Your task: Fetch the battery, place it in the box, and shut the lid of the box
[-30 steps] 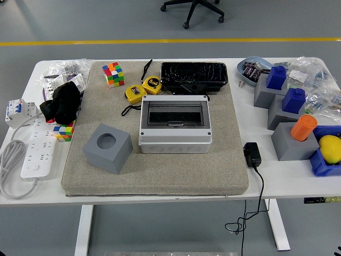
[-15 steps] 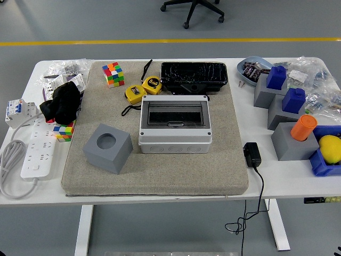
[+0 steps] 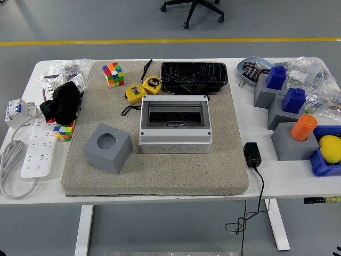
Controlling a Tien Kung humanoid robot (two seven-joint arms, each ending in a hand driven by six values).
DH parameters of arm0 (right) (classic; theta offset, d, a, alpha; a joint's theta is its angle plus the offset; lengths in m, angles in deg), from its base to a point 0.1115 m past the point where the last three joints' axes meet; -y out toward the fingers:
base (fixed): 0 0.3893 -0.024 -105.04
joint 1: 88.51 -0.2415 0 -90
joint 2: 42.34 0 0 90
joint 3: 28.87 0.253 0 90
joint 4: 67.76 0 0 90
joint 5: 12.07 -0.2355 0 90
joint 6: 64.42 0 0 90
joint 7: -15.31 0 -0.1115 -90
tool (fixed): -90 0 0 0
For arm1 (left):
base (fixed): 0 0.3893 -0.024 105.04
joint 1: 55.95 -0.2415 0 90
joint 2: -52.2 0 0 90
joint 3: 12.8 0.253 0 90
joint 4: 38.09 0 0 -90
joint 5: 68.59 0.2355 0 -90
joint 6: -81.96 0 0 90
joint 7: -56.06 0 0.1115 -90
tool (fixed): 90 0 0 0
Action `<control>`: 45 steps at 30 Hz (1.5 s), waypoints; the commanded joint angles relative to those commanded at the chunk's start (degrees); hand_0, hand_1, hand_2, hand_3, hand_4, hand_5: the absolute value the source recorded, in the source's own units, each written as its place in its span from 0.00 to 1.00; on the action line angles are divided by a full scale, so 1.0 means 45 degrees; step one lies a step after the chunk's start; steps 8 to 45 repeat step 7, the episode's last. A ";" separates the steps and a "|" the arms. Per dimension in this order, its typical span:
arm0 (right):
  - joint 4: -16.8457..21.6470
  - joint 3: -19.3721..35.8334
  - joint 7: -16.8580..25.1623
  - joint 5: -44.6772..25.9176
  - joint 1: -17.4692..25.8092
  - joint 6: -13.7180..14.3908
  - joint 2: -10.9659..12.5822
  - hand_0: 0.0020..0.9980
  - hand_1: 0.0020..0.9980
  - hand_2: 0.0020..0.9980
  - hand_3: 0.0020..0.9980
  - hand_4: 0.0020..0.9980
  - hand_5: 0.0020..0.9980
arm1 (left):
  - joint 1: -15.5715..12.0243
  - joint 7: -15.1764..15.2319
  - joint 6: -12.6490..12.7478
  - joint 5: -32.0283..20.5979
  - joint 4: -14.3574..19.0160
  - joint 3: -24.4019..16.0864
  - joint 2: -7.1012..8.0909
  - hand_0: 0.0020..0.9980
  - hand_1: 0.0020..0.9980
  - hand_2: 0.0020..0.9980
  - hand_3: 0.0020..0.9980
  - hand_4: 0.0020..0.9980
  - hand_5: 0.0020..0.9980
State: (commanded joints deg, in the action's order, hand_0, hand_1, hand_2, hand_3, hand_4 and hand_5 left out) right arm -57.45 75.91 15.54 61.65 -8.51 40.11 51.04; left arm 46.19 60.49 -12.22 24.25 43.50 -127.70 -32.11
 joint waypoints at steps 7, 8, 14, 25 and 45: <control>0.0000 0.0007 0.0010 -0.0006 -0.0019 0.0002 -0.0005 0.83 0.82 0.77 0.81 1.00 1.00 | 0.0016 0.0008 0.0008 -0.0006 -0.0002 -0.0026 -0.0022 0.85 0.84 0.83 0.85 1.00 1.00; 0.0000 0.0007 0.0010 -0.0006 -0.0019 0.0002 -0.0005 0.83 0.82 0.77 0.81 1.00 1.00 | 0.0016 0.0008 0.0008 -0.0006 -0.0002 -0.0026 -0.0022 0.85 0.84 0.83 0.85 1.00 1.00; 0.0000 0.0007 0.0010 -0.0006 -0.0019 0.0002 -0.0005 0.83 0.82 0.77 0.81 1.00 1.00 | 0.0016 0.0008 0.0008 -0.0006 -0.0002 -0.0026 -0.0022 0.85 0.84 0.83 0.85 1.00 1.00; 0.0000 0.0007 0.0010 -0.0006 -0.0019 0.0002 -0.0005 0.83 0.82 0.77 0.81 1.00 1.00 | 0.0016 0.0008 0.0008 -0.0006 -0.0002 -0.0026 -0.0022 0.85 0.84 0.83 0.85 1.00 1.00; 0.0000 0.0007 0.0010 -0.0006 -0.0019 0.0002 -0.0005 0.83 0.82 0.77 0.81 1.00 1.00 | 0.0016 0.0008 0.0008 -0.0006 -0.0002 -0.0026 -0.0022 0.85 0.84 0.83 0.85 1.00 1.00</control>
